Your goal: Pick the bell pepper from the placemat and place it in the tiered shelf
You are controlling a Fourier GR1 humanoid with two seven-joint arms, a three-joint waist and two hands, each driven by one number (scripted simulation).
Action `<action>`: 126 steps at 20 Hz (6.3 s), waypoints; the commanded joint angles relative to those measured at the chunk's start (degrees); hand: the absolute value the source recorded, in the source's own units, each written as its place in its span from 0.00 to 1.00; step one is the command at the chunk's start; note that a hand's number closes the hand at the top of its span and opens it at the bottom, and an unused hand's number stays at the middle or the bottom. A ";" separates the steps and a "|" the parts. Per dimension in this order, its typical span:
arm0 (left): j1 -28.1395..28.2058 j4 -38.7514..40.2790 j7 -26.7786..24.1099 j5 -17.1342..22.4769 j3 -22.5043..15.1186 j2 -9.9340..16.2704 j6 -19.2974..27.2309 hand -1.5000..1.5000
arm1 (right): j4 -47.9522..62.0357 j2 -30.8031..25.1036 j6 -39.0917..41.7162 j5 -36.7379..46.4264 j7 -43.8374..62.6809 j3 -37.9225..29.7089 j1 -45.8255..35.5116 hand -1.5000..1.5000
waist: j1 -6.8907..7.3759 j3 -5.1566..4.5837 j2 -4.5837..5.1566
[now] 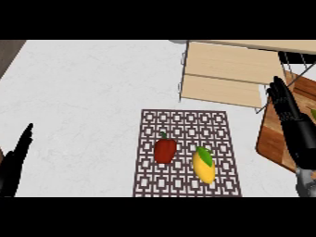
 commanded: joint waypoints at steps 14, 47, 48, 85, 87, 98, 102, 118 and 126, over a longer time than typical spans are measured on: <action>-11.02 -8.71 -1.69 4.24 -4.97 -8.98 -5.79 0.50 | 6.47 18.92 -46.88 23.12 9.19 0.57 9.53 0.00 | -3.81 -0.50 1.63; -16.48 -5.29 0.10 0.07 -6.88 -15.84 -5.93 0.50 | -14.86 23.34 11.34 65.28 90.12 30.66 -9.89 0.00 | -0.77 -0.52 1.42; -17.85 -7.45 4.24 0.43 -6.63 -14.77 -6.35 0.50 | -15.99 23.34 11.49 64.95 92.85 32.07 -10.82 0.00 | -0.62 -0.47 1.24; -19.01 -5.58 2.42 -0.27 -3.11 -15.18 -9.41 0.50 | -0.14 23.34 3.22 59.57 93.50 31.98 -17.65 0.00 | -0.85 -0.42 1.35; -14.92 -7.90 2.07 -1.07 -4.27 -15.25 -8.83 0.50 | 1.11 23.34 5.47 59.28 93.50 29.73 -19.20 0.00 | -0.38 -0.38 1.35; -15.56 -7.49 0.96 -2.90 -5.14 -17.55 -7.83 0.50 | 8.79 23.34 -1.02 59.40 93.50 33.12 -19.49 0.00 | -0.30 -0.37 1.45; -16.32 -6.56 1.03 -0.63 -2.16 -14.89 -10.94 0.50 | 9.26 23.34 -0.12 58.42 93.49 32.65 -19.72 0.00 | -0.49 -0.37 1.54; -17.70 -7.53 2.79 -1.53 -0.86 -14.82 -11.72 0.50 | 15.35 23.34 -7.53 54.43 92.11 35.59 -20.14 0.00 | -0.48 -0.34 1.59; -15.92 -5.70 -0.11 -4.09 -2.38 -18.45 -9.60 0.50 | 18.44 23.34 -5.34 54.43 93.45 42.63 -23.09 1.00 | -0.60 -0.36 1.57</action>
